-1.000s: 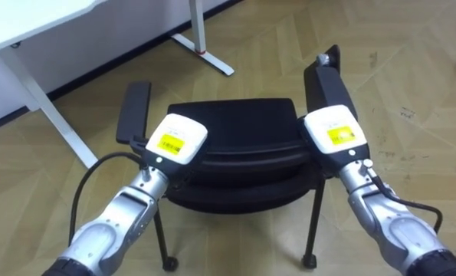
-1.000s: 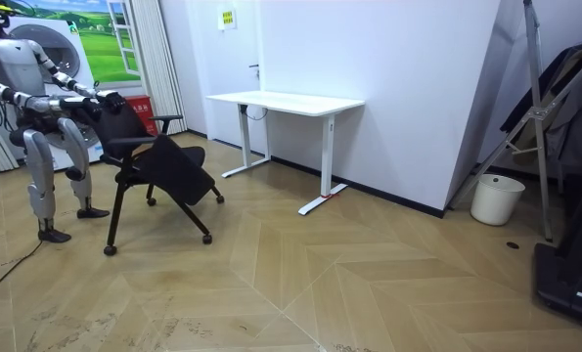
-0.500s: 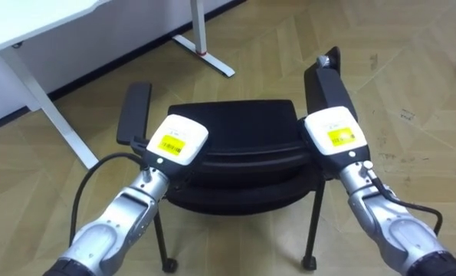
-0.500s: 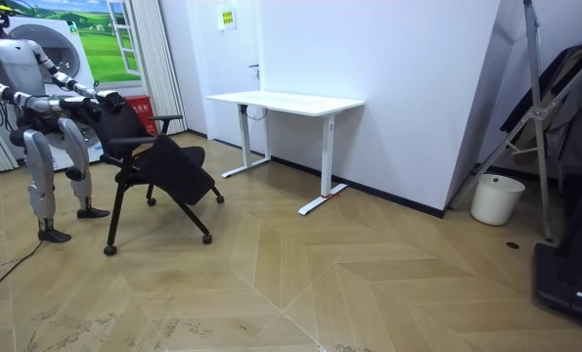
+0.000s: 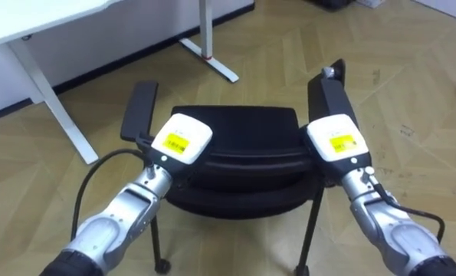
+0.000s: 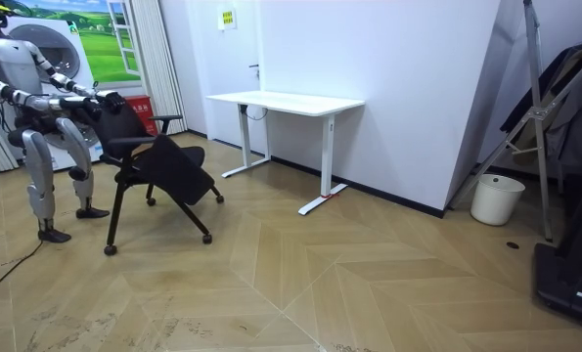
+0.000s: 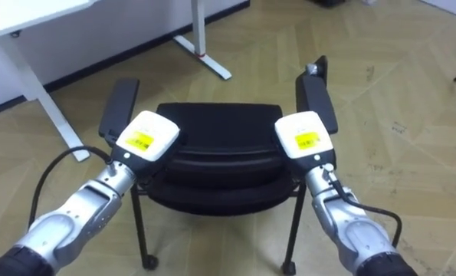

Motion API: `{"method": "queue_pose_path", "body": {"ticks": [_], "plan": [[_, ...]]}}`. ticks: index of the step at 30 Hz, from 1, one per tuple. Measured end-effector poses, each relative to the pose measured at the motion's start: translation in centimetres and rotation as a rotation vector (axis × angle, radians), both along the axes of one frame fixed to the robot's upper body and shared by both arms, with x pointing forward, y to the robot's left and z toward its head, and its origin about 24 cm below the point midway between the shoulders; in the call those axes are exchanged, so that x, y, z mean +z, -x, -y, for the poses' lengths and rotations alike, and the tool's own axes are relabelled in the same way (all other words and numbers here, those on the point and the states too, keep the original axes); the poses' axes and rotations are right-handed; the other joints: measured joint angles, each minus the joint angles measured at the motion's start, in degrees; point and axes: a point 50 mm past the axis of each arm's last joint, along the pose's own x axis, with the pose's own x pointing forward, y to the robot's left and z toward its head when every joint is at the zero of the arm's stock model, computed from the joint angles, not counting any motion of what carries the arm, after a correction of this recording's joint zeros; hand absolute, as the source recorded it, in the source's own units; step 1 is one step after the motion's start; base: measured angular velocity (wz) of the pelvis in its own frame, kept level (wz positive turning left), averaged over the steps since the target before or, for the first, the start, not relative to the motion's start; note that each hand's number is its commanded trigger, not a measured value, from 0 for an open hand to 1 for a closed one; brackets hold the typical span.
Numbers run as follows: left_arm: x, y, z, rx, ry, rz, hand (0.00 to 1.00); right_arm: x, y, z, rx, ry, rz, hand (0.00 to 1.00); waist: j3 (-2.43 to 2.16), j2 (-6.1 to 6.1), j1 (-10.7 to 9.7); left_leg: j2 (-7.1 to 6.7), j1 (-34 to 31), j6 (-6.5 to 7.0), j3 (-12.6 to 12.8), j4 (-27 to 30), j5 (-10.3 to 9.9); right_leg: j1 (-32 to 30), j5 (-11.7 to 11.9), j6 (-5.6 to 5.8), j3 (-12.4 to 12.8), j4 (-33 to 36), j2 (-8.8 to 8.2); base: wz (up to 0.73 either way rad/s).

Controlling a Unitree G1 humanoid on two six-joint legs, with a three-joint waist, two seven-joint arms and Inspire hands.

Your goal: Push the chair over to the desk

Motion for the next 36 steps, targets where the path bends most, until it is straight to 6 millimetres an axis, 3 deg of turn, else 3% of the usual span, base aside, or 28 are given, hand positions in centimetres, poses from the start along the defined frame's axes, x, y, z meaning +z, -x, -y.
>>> {"method": "queue_pose_path", "body": {"ticks": [3,6,8,9,10,11,12,14,18,21,23,25,27,29,30,31,33,34,36], "plan": [[-0.2,-0.2,0.0,0.005,0.005,0.006,1.00,-0.2,0.1,0.0,-0.003,-0.007,-0.011,1.00,0.37,-0.43,0.37,0.76,-2.07,0.00,0.72,4.31,0.00,-0.15,-1.10,-1.14,-0.02,1.63,0.36,0.15],[-0.2,-0.3,-0.1,0.004,0.007,0.011,1.00,-0.2,0.0,0.0,0.002,-0.010,-0.011,1.00,0.41,-0.53,0.79,2.01,-5.00,-0.01,0.67,8.50,0.01,-0.67,-2.08,-2.16,-1.22,2.59,1.32,0.21],[-0.1,-0.5,-0.3,0.004,0.011,0.034,1.00,0.0,-0.1,-0.1,0.009,-0.017,-0.005,1.00,0.50,-0.46,1.15,3.66,-8.32,-0.07,0.90,12.92,0.11,-1.11,-2.77,-3.36,-1.78,3.66,2.13,0.28],[0.0,-0.5,-0.4,0.004,0.011,0.039,1.00,0.1,-0.2,-0.2,0.012,-0.018,-0.002,1.00,0.98,-0.81,1.06,3.90,-10.39,0.04,1.01,15.17,0.27,-1.23,-3.19,-4.06,-1.31,3.98,2.33,0.36],[0.2,-0.6,-0.2,-0.001,0.018,0.047,1.00,0.2,-0.2,0.0,0.011,-0.019,0.001,1.00,0.67,-0.30,0.84,3.90,-12.50,-0.33,1.06,13.56,0.04,-1.64,-4.01,-4.60,-0.95,4.55,3.00,0.19],[0.2,-0.6,-0.1,-0.007,0.022,0.045,1.00,0.3,-0.2,0.2,0.012,-0.018,0.002,1.00,0.38,0.32,1.15,3.79,-13.23,-0.82,1.92,7.63,2.51,-2.44,-4.95,-4.73,-0.48,5.52,3.63,0.06],[0.2,-0.6,-0.1,-0.011,0.023,0.041,1.00,0.2,-0.2,0.2,0.011,-0.018,-0.001,1.00,0.51,0.69,1.26,3.60,-13.36,0.65,2.56,5.40,4.47,-2.44,-5.57,-4.60,-0.10,5.71,3.84,-0.18],[-0.3,-0.1,-0.4,-0.014,0.019,0.022,1.00,-0.6,0.5,0.1,0.018,-0.023,-0.024,1.00,-0.73,-0.74,2.49,3.10,-11.94,0.88,4.25,3.93,4.90,-3.35,-7.34,-3.78,1.13,7.52,2.80,-0.11],[-0.2,0.0,-0.7,-0.025,0.020,0.035,1.00,-0.7,0.7,0.0,0.023,-0.033,-0.002,1.00,-0.69,-1.05,3.47,2.18,-11.40,1.55,5.85,3.49,4.48,-3.75,-7.78,-3.31,1.46,8.64,1.30,-0.14],[-0.2,0.0,-0.7,-0.027,0.031,0.037,1.00,-0.7,0.7,0.1,0.022,-0.034,0.016,1.00,-0.60,-1.44,3.59,0.23,-10.09,2.84,7.42,2.81,3.18,-4.28,-9.51,-1.89,0.93,11.86,-1.81,-0.13],[-0.3,-0.1,-0.9,-0.021,0.049,0.041,1.00,-0.4,0.4,0.0,0.027,-0.032,0.027,1.00,-0.55,-1.49,3.94,-1.63,-9.33,3.89,8.48,3.16,1.59,-6.93,-11.03,-0.22,-1.34,20.32,-5.35,-0.21],[-0.3,-0.3,-1.0,-0.018,0.053,0.046,1.00,-0.2,0.0,-0.1,0.032,-0.018,0.037,1.00,-0.11,-0.55,3.40,-1.73,-9.46,4.39,8.69,4.57,0.65,-10.51,-9.33,0.65,-3.47,29.86,-7.87,0.03],[-0.3,-0.6,-1.1,-0.017,0.050,0.048,1.00,-0.3,0.0,-0.4,0.028,-0.022,0.029,1.00,0.15,-0.25,3.37,-1.62,-9.07,5.28,8.17,5.18,-0.35,-12.95,-6.16,0.00,-2.94,35.73,-8.78,0.14],[-0.2,-0.6,-1.6,-0.013,0.042,0.059,1.00,-0.6,0.1,-0.8,0.027,-0.028,0.021,1.00,0.56,0.29,2.82,-1.70,-7.97,6.07,5.16,5.07,-1.13,-15.63,-0.61,-0.33,-2.73,40.59,-9.14,0.18],[-0.2,-0.6,-1.7,-0.013,0.039,0.061,1.00,-0.7,0.1,-0.9,0.030,-0.030,0.018,1.00,0.84,0.93,2.90,-1.68,-7.75,6.33,4.28,4.91,-1.31,-16.58,-0.20,-0.50,-2.40,41.79,-8.95,-0.03],[-0.1,-0.6,-2.1,-0.015,0.033,0.068,1.00,-0.6,0.1,-1.2,0.039,-0.032,0.020,1.00,0.89,1.64,3.81,-1.70,-7.69,6.58,2.36,4.54,-1.48,-19.49,-1.61,-0.26,-1.32,42.33,-7.84,-0.30],[0.2,-0.7,-3.0,-0.016,0.016,0.086,1.00,-0.5,-0.1,-2.1,0.052,-0.037,0.031,1.00,1.14,2.45,4.18,-1.68,-7.09,6.62,-0.44,3.47,-1.47,-23.30,-3.21,-0.28,-2.00,38.74,-5.73,-0.19],[0.3,-0.7,-3.5,-0.017,0.010,0.090,1.00,-0.4,-0.1,-2.4,0.056,-0.049,0.032,1.00,1.11,2.71,4.16,-1.80,-6.94,6.61,-2.20,3.09,-1.45,-25.53,-3.18,-0.27,-2.47,33.90,-4.36,0.23],[0.2,-0.5,-4.0,-0.014,0.003,0.091,1.00,-0.5,0.0,-2.9,0.067,-0.057,0.023,1.00,0.89,2.09,3.89,-3.02,-5.80,6.60,-4.49,2.21,-1.42,-28.03,-1.78,-0.39,-1.12,25.28,-2.94,0.42]]}}
